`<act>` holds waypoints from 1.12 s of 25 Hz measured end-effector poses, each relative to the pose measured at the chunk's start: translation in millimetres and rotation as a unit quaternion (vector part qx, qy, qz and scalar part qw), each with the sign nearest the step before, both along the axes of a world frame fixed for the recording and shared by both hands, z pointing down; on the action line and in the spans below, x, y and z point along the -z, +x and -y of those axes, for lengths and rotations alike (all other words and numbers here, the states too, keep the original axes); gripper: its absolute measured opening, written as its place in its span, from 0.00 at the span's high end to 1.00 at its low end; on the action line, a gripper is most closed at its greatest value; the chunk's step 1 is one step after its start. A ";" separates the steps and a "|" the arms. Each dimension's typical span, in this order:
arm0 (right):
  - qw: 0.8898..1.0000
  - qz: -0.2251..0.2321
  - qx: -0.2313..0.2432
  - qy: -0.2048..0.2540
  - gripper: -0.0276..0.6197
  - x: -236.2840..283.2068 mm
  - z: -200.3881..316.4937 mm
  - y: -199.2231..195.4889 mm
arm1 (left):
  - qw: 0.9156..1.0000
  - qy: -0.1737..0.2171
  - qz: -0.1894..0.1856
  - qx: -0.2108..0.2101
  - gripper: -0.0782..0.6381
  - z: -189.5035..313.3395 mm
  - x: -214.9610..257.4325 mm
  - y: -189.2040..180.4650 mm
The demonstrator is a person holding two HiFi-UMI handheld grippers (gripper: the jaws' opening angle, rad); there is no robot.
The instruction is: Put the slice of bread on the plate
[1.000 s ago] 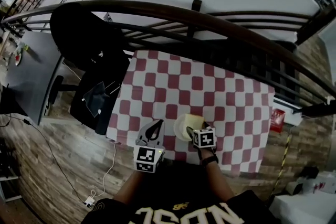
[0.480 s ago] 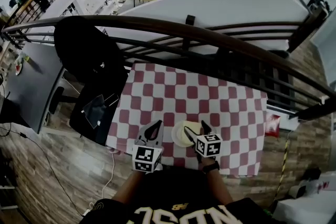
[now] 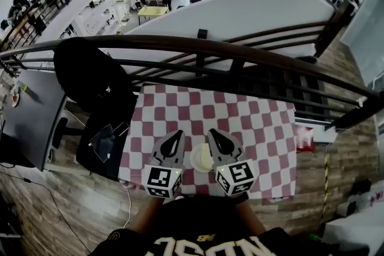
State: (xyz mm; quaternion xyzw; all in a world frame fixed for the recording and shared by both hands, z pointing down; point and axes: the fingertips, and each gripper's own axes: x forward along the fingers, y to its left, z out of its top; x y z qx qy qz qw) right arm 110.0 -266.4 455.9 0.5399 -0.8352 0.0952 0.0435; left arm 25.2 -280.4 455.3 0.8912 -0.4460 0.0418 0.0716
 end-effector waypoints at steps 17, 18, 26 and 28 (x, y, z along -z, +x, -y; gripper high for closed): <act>0.995 -0.052 -0.082 0.038 0.93 9.1 -30.3 45.5 | 0.999 0.030 0.005 -0.040 0.86 -17.7 1.4 32.4; 0.995 -0.051 -0.082 0.036 0.93 7.9 -30.7 45.7 | 0.999 0.030 0.004 -0.040 0.86 -18.9 1.5 32.1; 0.996 -0.047 -0.064 0.027 0.93 -0.4 -29.0 33.9 | 0.999 0.028 0.004 -0.030 0.86 -19.9 -2.7 22.6; 0.997 -0.045 -0.062 0.025 0.93 -1.2 -27.8 32.3 | 0.999 0.027 0.004 -0.028 0.86 -19.0 -3.1 20.8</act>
